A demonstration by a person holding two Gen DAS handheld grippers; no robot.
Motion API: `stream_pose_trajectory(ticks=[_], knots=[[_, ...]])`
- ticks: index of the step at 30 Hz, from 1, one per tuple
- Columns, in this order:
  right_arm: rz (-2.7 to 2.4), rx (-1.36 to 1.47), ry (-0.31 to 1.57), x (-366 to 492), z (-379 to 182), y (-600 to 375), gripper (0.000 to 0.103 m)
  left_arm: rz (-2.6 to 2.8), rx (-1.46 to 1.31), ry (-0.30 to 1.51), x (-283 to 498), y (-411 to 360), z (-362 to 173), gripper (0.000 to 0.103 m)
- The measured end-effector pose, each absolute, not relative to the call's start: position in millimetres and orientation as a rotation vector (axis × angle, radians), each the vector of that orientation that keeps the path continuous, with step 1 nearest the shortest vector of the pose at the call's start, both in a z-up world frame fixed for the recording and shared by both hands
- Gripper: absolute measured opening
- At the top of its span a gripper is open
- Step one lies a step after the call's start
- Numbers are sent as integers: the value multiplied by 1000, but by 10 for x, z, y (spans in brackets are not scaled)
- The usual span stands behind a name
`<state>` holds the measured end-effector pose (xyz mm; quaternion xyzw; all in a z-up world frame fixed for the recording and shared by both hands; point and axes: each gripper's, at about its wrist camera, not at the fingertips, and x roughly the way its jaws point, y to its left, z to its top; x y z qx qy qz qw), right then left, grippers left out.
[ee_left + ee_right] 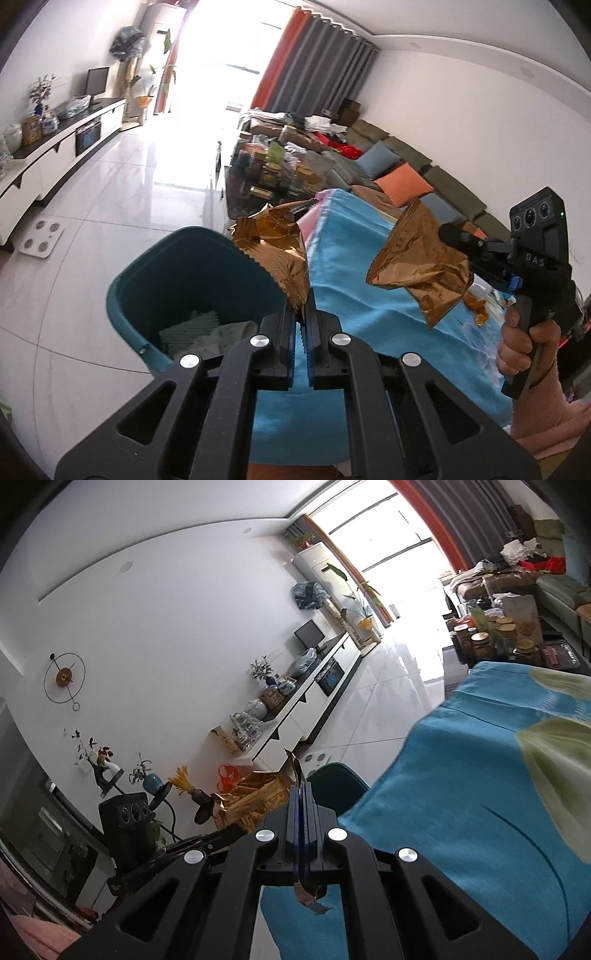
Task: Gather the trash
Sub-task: 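Carry both gold foil wrappers over to the teal bin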
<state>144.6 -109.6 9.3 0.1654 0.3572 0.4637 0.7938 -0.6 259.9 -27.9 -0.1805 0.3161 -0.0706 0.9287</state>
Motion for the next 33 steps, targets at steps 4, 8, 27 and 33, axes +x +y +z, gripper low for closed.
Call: stream_pose_trajectory(ticks=[4,8,27,33], knots=[[1019,346,775,1520,97,-923,1,-108,-385,662,33,2728,-355,5],[1037,333,794,1610,77,-719,1,-84,-392,676,70,2810,-431,5],[1052,326,902,1910,-236,30,1,-16,-423,754,293,3025,-804,5],[1028,307,953,1962,-403,198,1,1,-421,782,410,3052,-909,5]])
